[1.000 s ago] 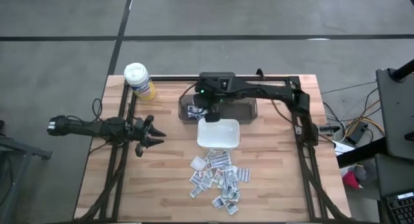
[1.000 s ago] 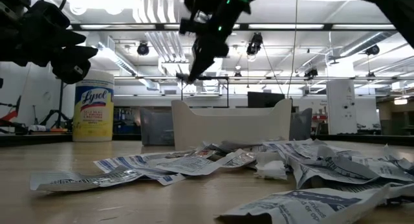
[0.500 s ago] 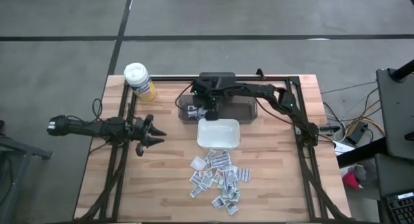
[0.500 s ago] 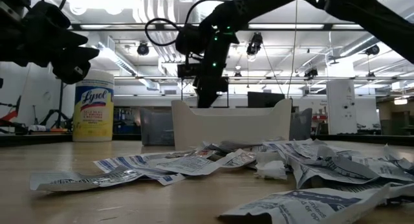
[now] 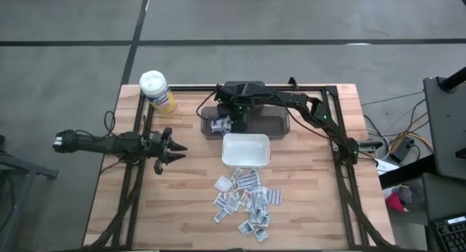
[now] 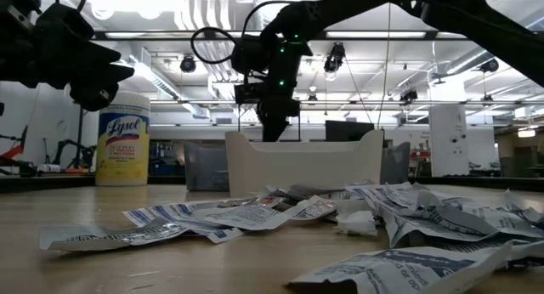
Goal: Pick & Place First Aid Supplies
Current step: Put the alcohol pad into the left black bin
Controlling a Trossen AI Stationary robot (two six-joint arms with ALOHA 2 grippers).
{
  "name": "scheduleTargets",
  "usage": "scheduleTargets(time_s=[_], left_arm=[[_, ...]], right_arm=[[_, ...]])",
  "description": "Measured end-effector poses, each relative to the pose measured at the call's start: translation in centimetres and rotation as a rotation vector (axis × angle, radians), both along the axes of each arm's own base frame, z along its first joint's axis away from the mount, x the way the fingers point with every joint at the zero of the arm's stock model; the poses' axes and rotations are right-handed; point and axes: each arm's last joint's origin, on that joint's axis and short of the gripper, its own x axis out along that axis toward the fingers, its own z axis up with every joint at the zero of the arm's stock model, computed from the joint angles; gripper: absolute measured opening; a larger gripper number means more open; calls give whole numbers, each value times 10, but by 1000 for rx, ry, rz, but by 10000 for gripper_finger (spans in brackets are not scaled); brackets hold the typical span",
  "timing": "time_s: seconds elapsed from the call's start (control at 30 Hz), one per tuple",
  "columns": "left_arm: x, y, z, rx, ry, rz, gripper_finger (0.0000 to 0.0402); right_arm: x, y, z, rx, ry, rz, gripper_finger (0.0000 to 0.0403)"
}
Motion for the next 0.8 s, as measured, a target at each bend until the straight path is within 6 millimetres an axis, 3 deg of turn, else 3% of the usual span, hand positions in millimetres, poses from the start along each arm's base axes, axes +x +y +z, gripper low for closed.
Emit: scheduleTargets(time_s=[0.17, 0.47, 0.63, 0.8], left_arm=[[0, 0, 0, 0, -1, 0, 136], [0, 0, 0, -3, -2, 1, 136], [0, 0, 0, -7, -3, 1, 136], [0, 0, 0, -8, -3, 1, 136]], right_arm=[[-1, 0, 0, 8, 8, 5, 20], [-2, 2, 3, 3, 8, 25, 81], [-9, 10, 26, 11, -15, -11, 97], [-28, 33, 64, 107, -30, -11, 96]])
